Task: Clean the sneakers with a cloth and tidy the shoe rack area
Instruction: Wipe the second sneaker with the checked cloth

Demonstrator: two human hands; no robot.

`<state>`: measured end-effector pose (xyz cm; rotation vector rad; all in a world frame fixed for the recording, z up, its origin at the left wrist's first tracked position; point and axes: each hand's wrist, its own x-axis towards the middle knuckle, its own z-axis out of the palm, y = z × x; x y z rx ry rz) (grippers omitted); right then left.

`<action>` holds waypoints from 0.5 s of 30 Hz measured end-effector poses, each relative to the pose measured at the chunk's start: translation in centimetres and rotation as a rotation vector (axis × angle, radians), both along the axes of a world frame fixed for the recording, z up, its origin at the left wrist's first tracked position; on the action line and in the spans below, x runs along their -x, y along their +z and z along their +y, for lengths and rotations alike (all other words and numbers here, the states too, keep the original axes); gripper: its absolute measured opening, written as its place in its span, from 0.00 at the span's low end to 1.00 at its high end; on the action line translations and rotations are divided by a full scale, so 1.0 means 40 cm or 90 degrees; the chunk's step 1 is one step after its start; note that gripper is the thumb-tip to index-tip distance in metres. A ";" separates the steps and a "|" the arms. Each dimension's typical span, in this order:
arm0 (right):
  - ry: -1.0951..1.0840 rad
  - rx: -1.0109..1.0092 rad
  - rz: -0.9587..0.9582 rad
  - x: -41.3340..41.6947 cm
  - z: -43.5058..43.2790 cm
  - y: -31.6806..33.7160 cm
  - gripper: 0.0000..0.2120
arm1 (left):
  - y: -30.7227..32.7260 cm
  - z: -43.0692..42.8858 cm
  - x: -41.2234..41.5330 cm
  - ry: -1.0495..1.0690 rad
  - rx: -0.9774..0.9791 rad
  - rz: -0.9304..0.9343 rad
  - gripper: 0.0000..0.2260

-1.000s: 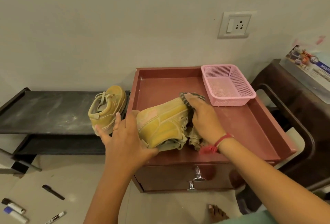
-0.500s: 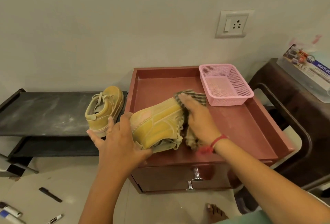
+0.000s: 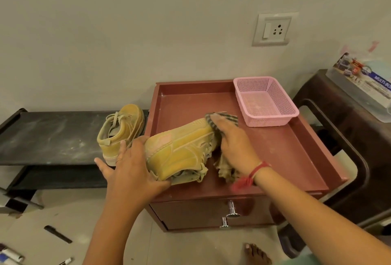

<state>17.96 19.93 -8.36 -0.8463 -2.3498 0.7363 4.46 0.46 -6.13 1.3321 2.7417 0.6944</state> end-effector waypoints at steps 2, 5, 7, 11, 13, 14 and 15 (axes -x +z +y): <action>-0.061 0.026 0.011 0.003 0.010 0.005 0.26 | -0.002 -0.001 -0.001 -0.001 -0.001 -0.001 0.41; 0.046 -0.031 -0.023 0.007 -0.026 0.002 0.29 | -0.003 -0.002 0.000 -0.001 -0.006 -0.002 0.40; 0.047 -0.033 -0.014 0.012 -0.027 -0.005 0.30 | -0.002 0.000 -0.001 0.005 0.000 -0.015 0.40; -0.099 0.028 0.040 0.038 -0.019 -0.013 0.27 | -0.006 -0.004 -0.005 0.006 -0.001 -0.006 0.41; -0.034 0.013 0.035 0.045 -0.034 -0.026 0.29 | -0.004 -0.006 -0.002 0.011 0.006 -0.001 0.41; -0.015 0.020 0.035 0.042 -0.031 -0.030 0.29 | -0.001 -0.007 -0.001 0.015 0.009 -0.004 0.41; -0.028 0.046 0.042 0.037 -0.014 -0.033 0.29 | 0.003 -0.008 0.000 0.015 0.007 -0.007 0.41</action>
